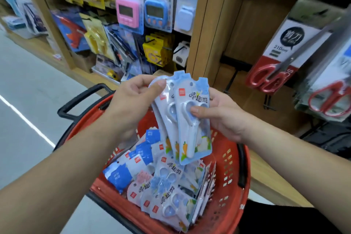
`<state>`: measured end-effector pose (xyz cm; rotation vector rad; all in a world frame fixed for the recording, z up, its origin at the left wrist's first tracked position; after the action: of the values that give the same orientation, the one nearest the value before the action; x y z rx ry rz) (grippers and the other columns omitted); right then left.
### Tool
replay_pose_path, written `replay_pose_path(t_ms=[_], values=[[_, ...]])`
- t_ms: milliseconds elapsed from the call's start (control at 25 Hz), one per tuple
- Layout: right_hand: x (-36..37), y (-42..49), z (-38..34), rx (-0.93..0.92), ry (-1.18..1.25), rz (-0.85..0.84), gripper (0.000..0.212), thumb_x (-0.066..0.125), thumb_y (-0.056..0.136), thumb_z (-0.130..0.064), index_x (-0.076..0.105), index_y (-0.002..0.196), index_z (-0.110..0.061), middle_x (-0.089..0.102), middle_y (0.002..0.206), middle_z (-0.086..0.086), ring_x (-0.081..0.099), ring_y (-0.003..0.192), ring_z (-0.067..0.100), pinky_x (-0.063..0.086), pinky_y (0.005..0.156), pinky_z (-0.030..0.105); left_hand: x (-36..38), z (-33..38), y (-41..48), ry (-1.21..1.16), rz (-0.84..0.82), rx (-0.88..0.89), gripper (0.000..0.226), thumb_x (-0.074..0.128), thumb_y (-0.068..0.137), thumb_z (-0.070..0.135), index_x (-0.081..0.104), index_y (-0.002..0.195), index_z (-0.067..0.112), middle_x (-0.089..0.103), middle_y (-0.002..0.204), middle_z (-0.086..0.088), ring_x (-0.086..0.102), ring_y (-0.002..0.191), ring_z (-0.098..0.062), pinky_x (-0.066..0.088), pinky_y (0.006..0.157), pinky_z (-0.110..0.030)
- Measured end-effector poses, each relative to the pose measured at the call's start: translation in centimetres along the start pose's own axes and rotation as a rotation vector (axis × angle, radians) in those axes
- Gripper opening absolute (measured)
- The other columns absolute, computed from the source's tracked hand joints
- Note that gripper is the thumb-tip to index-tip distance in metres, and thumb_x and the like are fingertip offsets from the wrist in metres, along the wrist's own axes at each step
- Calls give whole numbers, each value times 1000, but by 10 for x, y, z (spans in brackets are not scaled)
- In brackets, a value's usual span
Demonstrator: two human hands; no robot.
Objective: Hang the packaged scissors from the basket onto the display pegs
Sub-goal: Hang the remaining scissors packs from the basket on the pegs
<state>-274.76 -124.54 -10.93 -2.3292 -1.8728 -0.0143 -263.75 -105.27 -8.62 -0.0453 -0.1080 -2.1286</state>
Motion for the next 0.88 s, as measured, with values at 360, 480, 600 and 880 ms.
replay_pose_path(t_ms=[360,480,600,880], values=[[-35,-6,-80,-125,218,389,40,65,88,14,66,123,-4,77,116,18,74,107,41,60,92,57,87,25,18,-154,-206,-26,35,67,99,24,64,133,18,78,123,-1,73,118,-23,60,98,-44],[-53,-11,-92,-170,203,506,39,68,87,13,66,122,-5,79,112,15,77,102,37,64,81,48,106,35,30,-126,-126,15,24,64,104,17,66,128,17,79,116,0,75,111,-20,61,96,-42],[-75,-19,-102,-325,57,748,51,78,86,4,62,130,-16,77,118,4,74,109,26,62,89,41,110,39,44,51,-8,114,20,65,104,21,64,123,28,77,113,4,74,103,-9,59,91,-38],[-86,-4,-136,-570,-363,852,99,84,88,-13,24,160,-46,38,163,-14,37,147,-2,33,119,21,97,70,59,147,124,273,25,55,106,20,63,127,32,73,109,14,73,96,-5,57,70,-25]])
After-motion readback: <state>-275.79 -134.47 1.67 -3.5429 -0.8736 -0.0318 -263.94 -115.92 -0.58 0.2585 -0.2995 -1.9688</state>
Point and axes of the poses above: each hand's wrist, its own y-axis towards the middle knuckle, its own x-axis out of the palm, z = x × y, the point moved 3 cm from there along y, towards the middle knuckle
